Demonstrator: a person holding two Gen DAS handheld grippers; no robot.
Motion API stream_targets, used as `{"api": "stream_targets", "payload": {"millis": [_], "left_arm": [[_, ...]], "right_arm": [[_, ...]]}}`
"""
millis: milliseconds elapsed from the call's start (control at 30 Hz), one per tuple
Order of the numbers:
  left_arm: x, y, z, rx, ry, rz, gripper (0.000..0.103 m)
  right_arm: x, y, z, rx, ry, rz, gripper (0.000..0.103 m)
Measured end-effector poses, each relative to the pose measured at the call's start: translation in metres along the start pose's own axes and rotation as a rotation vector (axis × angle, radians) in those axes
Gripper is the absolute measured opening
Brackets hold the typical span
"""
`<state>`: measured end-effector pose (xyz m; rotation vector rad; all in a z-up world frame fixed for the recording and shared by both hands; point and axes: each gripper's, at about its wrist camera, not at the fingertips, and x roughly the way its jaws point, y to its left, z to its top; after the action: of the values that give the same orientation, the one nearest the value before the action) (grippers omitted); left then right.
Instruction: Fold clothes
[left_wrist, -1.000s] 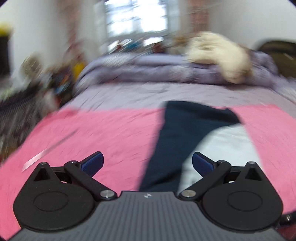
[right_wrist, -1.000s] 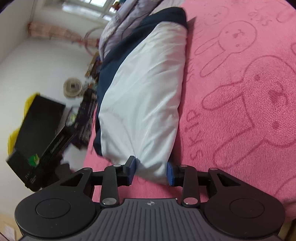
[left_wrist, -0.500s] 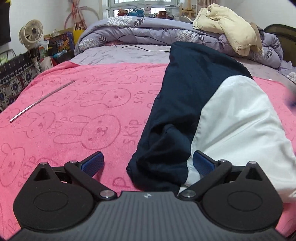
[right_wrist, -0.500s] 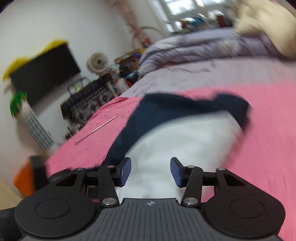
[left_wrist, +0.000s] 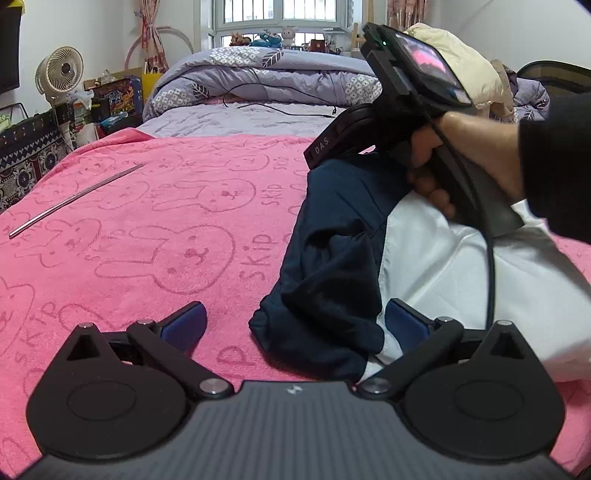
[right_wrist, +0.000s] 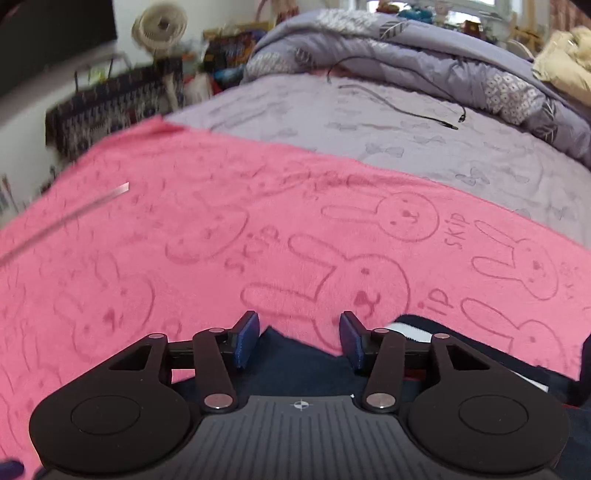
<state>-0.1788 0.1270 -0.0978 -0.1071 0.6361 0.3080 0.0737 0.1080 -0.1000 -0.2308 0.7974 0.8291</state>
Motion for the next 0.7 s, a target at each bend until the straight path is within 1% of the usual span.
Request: {"api": "stream_targets", "payload": {"millis": [33, 133, 200, 233, 300, 367, 467, 600, 667, 700], "left_arm": [[0.0, 0.0, 0.0, -0.002, -0.002, -0.002, 0.103], [-0.001, 0.002, 0.0, -0.01, -0.01, -0.011, 0.103], [-0.001, 0.002, 0.0, -0.014, -0.012, -0.012, 0.103], [-0.001, 0.002, 0.0, -0.013, -0.012, -0.012, 0.103], [0.0, 0.002, 0.0, -0.014, -0.011, -0.011, 0.103], [0.0, 0.001, 0.0, -0.014, -0.014, -0.01, 0.103], [0.0, 0.001, -0.001, -0.012, -0.018, -0.009, 0.103], [0.0, 0.002, -0.001, -0.018, -0.02, -0.011, 0.103], [0.0, 0.002, -0.002, -0.017, -0.025, -0.008, 0.103], [0.0, 0.002, -0.002, -0.017, -0.026, -0.009, 0.103]], "right_arm": [[-0.005, -0.004, 0.0, 0.023, -0.011, 0.013, 0.049], [-0.043, -0.006, 0.006, 0.061, -0.157, -0.011, 0.05], [-0.083, 0.002, -0.009, 0.035, -0.249, 0.044, 0.055], [-0.104, 0.006, -0.017, 0.022, -0.293, 0.07, 0.056], [-0.132, 0.022, -0.041, -0.049, -0.283, 0.056, 0.056], [-0.142, 0.036, -0.066, -0.121, -0.275, -0.015, 0.056], [-0.116, 0.036, -0.079, -0.134, -0.223, -0.094, 0.055], [-0.079, 0.028, -0.053, -0.069, -0.193, -0.124, 0.055], [-0.056, 0.022, -0.043, -0.093, -0.158, -0.154, 0.056], [-0.044, 0.018, -0.04, -0.09, -0.141, -0.153, 0.057]]}}
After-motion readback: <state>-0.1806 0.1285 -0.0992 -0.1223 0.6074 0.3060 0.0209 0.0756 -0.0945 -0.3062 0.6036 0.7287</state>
